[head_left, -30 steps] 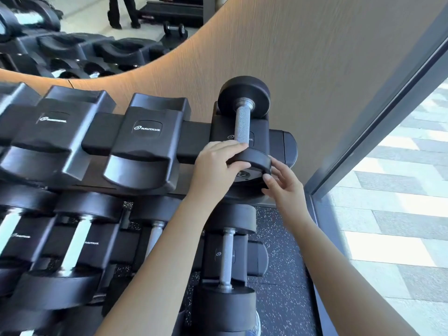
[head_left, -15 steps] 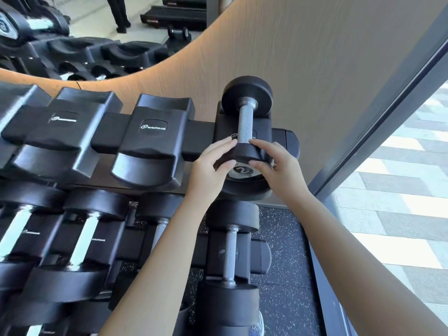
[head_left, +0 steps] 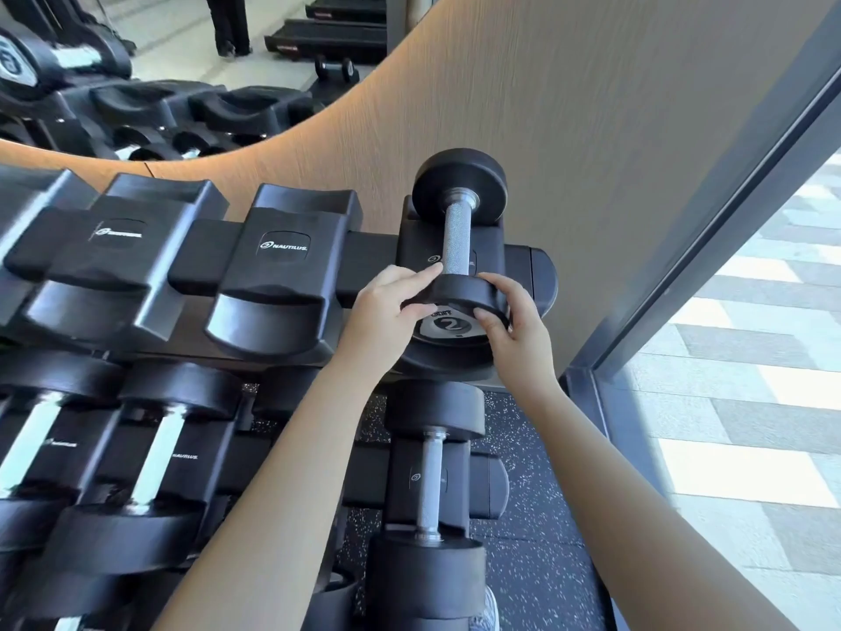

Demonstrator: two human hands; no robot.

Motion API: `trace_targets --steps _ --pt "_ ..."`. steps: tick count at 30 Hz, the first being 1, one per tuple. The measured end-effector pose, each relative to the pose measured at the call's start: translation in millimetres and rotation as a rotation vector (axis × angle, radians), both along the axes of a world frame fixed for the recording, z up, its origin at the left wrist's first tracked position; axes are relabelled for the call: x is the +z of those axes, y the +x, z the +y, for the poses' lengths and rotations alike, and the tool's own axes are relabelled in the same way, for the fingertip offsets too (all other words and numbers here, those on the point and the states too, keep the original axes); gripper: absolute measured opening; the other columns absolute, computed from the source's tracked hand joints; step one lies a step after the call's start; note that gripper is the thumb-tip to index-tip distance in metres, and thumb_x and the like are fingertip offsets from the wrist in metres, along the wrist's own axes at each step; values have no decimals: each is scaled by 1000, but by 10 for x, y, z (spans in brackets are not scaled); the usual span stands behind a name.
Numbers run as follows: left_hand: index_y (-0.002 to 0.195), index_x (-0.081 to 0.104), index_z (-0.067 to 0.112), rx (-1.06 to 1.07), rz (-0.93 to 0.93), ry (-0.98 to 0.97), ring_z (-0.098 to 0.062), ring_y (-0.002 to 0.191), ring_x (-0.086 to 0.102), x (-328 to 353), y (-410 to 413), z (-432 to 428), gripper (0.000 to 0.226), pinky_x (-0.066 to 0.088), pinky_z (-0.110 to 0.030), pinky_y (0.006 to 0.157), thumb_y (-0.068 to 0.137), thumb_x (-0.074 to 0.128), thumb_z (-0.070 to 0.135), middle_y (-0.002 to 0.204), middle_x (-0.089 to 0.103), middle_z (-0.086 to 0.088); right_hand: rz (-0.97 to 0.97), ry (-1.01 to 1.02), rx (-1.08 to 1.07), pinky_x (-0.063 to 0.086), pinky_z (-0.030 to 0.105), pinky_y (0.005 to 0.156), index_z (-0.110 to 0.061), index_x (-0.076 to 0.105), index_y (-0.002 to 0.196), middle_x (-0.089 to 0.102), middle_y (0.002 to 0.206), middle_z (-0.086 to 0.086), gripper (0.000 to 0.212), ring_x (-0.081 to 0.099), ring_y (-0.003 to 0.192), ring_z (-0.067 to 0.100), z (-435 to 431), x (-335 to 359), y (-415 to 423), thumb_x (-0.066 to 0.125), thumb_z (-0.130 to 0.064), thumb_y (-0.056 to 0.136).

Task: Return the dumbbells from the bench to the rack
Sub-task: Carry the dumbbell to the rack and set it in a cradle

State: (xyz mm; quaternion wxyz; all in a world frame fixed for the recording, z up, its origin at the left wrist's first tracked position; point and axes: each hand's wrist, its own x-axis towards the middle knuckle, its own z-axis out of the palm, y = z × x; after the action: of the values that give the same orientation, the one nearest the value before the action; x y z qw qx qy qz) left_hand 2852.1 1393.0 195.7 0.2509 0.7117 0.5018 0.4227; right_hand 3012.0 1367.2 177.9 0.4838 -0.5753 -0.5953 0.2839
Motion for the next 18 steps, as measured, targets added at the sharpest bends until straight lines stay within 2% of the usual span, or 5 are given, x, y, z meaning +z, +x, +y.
trace_targets --steps 7,10,12,14,18 --pt "121 60 13 -17 224 142 -29 92 49 121 49 40 44 35 -26 87 79 65 0 97 59 -11 168 -24 -91 42 43 99 -54 43 105 58 119 2 36 54 110 22 -33 -155 -186 46 -24 85" --pt "119 61 12 21 152 148 -29 92 51 74 70 17 45 33 -20 86 76 67 0 98 61 -11 151 -27 -49 44 40 97 -43 47 110 59 113 0 33 55 106 23 -14 -134 -122 51 -19 87" --pt "119 61 12 27 107 152 -27 95 53 35 77 -1 45 35 -22 88 76 67 2 100 61 -7 122 -29 -17 44 25 92 -36 49 111 56 101 -3 33 55 98 21 15 -111 -55 56 -12 88" --pt "121 59 13 17 46 132 -23 100 53 15 65 -21 45 37 -23 93 78 67 3 105 59 -1 70 -19 -1 38 7 78 -29 54 115 52 94 -3 34 51 86 11 20 -43 -25 59 -11 87" --pt "125 56 14 -5 -64 25 -5 105 49 -3 0 -43 46 35 -11 92 81 65 3 111 54 4 -24 15 49 33 1 74 -25 55 120 56 103 -5 37 48 82 -10 26 60 -16 61 -11 86"
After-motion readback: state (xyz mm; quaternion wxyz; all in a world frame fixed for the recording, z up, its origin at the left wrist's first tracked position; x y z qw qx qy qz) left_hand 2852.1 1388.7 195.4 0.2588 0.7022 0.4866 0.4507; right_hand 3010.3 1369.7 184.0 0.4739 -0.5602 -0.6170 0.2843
